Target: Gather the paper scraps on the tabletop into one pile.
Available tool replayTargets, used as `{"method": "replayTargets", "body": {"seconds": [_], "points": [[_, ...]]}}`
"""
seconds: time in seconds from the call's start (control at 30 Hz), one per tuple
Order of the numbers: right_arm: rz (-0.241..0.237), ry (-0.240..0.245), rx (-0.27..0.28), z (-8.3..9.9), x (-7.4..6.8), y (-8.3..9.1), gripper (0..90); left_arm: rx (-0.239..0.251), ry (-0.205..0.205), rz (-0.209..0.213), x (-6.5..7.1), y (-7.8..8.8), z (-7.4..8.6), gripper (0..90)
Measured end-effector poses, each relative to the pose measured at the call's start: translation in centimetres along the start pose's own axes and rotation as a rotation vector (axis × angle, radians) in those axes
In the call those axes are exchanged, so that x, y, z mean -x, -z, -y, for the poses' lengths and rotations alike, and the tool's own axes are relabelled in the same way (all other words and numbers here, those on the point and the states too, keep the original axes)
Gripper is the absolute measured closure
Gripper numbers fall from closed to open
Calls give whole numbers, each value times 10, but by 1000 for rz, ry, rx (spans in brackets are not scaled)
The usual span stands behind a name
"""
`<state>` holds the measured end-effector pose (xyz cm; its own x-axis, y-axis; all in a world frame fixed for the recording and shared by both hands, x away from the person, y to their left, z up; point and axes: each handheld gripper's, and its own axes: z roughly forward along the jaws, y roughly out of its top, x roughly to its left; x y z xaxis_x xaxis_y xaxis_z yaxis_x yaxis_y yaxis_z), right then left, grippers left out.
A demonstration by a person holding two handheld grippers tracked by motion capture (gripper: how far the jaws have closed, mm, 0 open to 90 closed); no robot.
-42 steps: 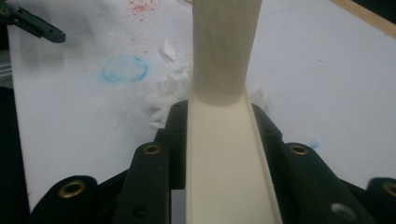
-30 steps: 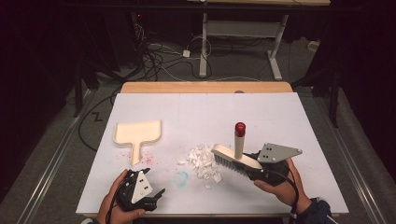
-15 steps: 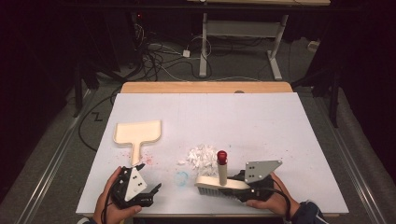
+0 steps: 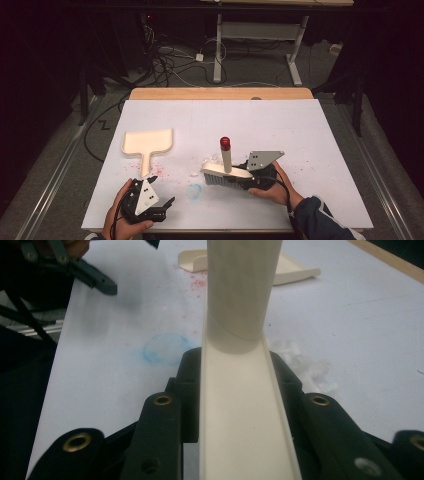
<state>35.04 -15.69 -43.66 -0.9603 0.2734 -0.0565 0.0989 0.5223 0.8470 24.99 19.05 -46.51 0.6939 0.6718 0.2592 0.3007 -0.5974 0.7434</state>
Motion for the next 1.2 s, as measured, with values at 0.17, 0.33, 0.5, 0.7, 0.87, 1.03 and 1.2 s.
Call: {"method": "replayTargets", "body": {"seconds": [0.17,0.33,0.5,0.7,0.87,1.03,1.2], "points": [[26,-2,30,-12,-13,-2,677,7,13,-8,-2,2,1,170],[101,-36,37,-26,-33,-22,676,19,26,-15,-3,4,0,170],[187,-98,8,-37,-44,-57,676,14,18,-11,-3,3,0,170],[293,-109,-50,-40,-51,-68,677,13,18,-4,-3,3,2,171],[359,-140,-92,-39,-47,-50,677,12,10,3,-1,3,1,170],[330,-161,-36,-42,-47,-26,676,5,1,7,1,2,0,171],[327,-152,30,-51,-47,-1,676,0,-5,11,1,1,0,170]]}}
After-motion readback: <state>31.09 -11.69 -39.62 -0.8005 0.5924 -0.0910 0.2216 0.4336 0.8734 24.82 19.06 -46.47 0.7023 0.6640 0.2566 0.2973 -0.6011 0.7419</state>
